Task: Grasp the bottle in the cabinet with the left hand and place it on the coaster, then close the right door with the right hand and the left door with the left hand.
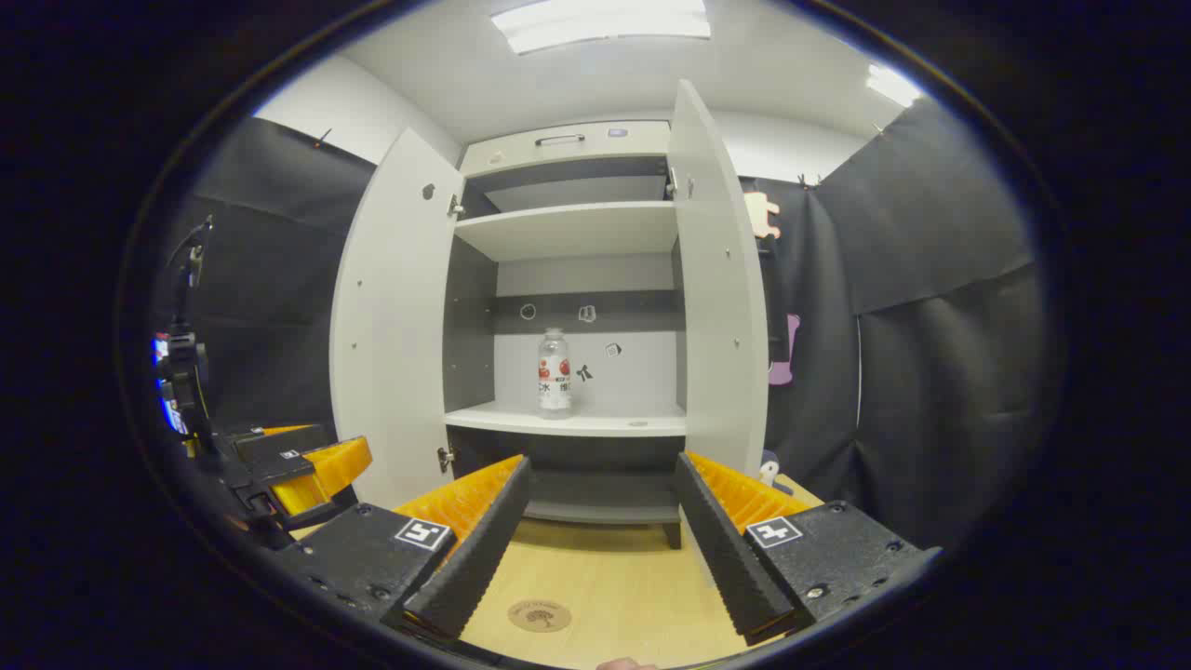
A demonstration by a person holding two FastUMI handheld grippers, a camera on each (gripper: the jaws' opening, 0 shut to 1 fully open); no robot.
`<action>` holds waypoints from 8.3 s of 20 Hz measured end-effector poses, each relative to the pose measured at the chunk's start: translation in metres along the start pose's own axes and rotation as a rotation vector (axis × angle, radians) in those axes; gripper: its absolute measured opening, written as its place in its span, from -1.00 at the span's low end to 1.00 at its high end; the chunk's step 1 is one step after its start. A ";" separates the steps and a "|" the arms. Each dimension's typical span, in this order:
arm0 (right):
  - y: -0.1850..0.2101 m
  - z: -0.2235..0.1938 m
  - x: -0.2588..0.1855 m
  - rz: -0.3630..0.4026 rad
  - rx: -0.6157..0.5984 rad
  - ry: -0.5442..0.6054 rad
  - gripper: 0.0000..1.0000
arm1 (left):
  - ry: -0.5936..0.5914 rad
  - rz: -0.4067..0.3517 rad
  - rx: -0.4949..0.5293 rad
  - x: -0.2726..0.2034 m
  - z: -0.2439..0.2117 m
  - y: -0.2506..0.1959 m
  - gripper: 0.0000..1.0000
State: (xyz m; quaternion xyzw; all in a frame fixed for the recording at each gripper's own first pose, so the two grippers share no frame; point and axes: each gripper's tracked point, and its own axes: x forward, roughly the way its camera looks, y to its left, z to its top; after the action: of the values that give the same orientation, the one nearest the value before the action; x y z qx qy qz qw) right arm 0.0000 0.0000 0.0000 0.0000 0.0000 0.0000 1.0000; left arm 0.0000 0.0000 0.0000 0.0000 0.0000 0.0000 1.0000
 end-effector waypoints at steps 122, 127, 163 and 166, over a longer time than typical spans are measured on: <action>-0.044 0.033 -0.001 -0.110 0.035 0.070 1.00 | 0.089 -0.274 -0.013 0.089 -0.214 -0.109 0.78; -0.038 0.026 0.001 -0.090 0.032 0.089 1.00 | 0.061 -0.258 -0.033 0.084 -0.191 -0.098 0.93; -0.204 0.126 0.118 -0.295 -0.084 -0.066 0.92 | -0.020 -0.118 -0.043 0.061 0.002 -0.005 0.89; -0.157 0.124 0.126 -0.195 -0.106 -0.069 0.92 | -0.015 -0.101 -0.035 0.061 0.002 0.003 0.90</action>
State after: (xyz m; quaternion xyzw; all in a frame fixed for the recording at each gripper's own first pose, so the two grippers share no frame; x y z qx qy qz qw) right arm 0.1255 -0.1574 0.1239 -0.0528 -0.0346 -0.0972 0.9933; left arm 0.0608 0.0032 0.0023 -0.0175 -0.0075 -0.0503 0.9986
